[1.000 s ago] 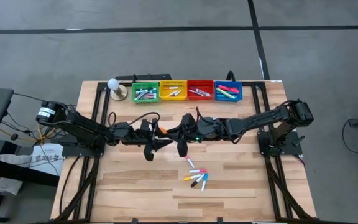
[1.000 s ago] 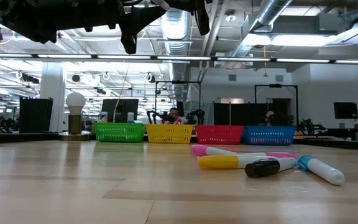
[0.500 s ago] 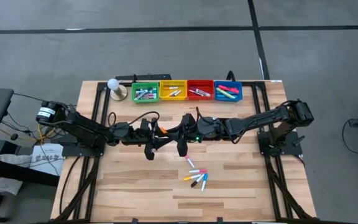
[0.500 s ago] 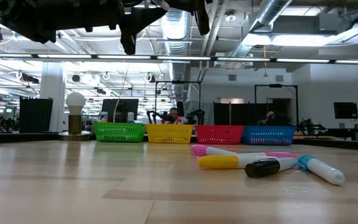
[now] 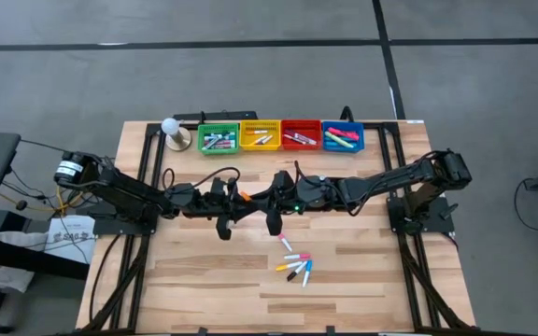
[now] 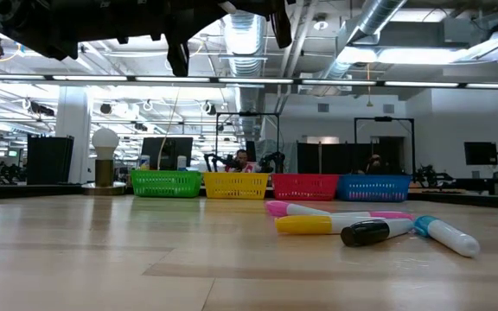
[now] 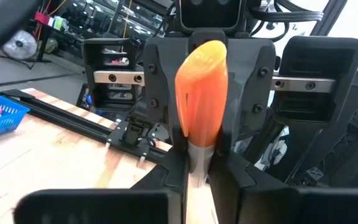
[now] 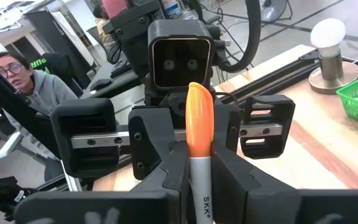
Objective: Pick & Place Markers
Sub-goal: Put the orange highlighter pen into the yellow basket
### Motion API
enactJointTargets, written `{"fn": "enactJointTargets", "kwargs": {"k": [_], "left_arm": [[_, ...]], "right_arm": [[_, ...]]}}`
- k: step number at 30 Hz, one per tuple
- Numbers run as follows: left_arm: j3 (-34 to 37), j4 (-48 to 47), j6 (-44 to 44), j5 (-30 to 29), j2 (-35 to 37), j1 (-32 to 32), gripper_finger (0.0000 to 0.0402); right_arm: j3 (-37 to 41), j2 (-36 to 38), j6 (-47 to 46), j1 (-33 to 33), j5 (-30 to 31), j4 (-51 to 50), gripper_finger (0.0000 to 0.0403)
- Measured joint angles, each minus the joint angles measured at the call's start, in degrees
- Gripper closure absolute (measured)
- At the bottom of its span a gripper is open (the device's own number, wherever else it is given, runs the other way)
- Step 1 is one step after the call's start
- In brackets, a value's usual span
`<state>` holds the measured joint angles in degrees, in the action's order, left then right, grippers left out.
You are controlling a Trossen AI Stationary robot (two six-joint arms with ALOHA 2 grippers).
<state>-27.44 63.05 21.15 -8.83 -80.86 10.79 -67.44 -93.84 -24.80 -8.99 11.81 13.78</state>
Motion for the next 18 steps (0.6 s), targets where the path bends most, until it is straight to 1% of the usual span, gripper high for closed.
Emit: {"fn": "enactJointTargets", "kwargs": {"k": [4,10,14,18], "left_arm": [[0.0,-0.1,0.0,0.1,0.0,0.0,0.0349],[0.0,-0.1,-0.1,0.8,0.0,0.0,0.0364],[0.0,-0.4,-0.2,1.8,0.0,0.1,0.0361],[0.0,-0.5,-0.1,1.9,0.0,0.1,0.0355]], "right_arm": [[0.0,0.0,-0.1,0.0,0.0,0.0,0.0356],[0.0,0.0,-0.2,0.0,-1.5,0.0,0.0351],[0.0,0.0,2.6,-0.8,-1.5,0.0,0.0326],[0.0,0.0,5.1,-1.4,-1.4,0.0,0.0282]]}}
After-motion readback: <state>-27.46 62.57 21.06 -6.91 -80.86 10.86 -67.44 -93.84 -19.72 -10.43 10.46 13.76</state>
